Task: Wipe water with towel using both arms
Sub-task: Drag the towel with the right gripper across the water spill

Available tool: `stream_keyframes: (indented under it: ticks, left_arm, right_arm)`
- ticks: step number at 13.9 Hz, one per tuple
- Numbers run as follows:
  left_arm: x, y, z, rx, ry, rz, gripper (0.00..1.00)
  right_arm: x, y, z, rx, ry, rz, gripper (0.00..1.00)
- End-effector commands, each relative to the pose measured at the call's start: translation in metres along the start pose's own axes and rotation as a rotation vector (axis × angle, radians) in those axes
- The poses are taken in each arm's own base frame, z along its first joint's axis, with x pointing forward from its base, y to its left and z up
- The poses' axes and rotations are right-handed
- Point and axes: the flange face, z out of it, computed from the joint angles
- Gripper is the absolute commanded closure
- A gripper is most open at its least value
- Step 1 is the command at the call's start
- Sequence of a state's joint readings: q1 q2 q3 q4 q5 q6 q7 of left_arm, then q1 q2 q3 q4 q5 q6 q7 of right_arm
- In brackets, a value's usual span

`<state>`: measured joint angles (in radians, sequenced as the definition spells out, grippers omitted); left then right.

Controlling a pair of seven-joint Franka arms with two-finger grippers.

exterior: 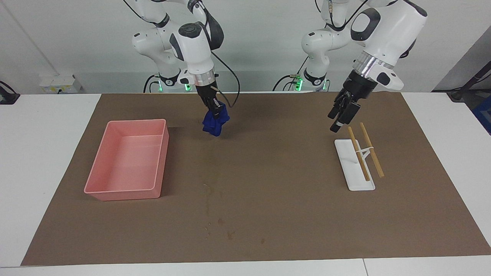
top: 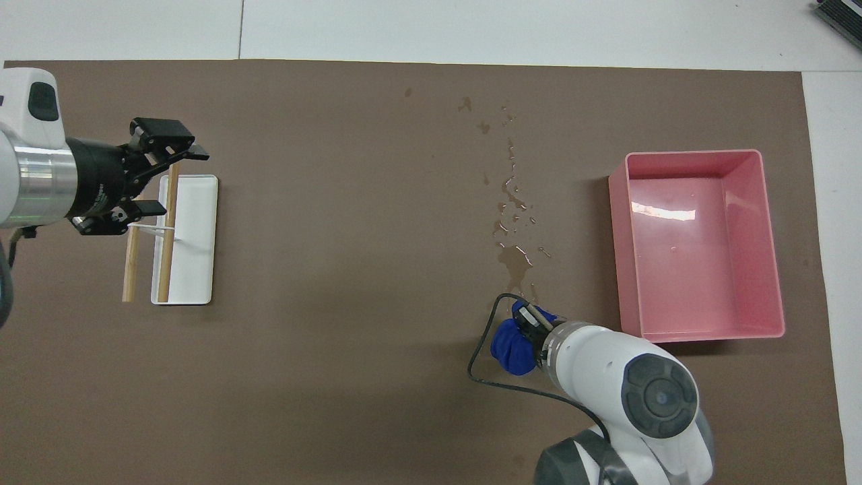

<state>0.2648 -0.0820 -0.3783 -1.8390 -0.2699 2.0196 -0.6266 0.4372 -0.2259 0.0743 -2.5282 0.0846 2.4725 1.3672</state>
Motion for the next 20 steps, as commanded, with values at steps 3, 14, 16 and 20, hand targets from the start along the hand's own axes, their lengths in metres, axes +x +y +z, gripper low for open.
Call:
stream_keyframes:
  ticks: [3,14,16,20]
  left_arm:
    - [0.023,-0.030,-0.014,0.171,0.017,0.466,0.00]
    - [0.018,-0.027,-0.034,0.311,-0.284,0.731,0.00]
    - [0.023,-0.024,-0.036,0.298,-0.240,0.732,0.00]
    - [0.015,-0.023,-0.060,0.286,-0.205,0.744,0.00]
  right_arm:
    - [0.005,0.007,0.041,0.038,0.024,-0.022,1.00]
    - [0.091,-0.055,0.070,0.222,0.108,-0.076,1.00]
    - [0.098,-0.076,0.079,0.249,0.113,-0.075,1.00]
    - [0.117,-0.115,0.076,0.303,0.133,-0.087,1.00]
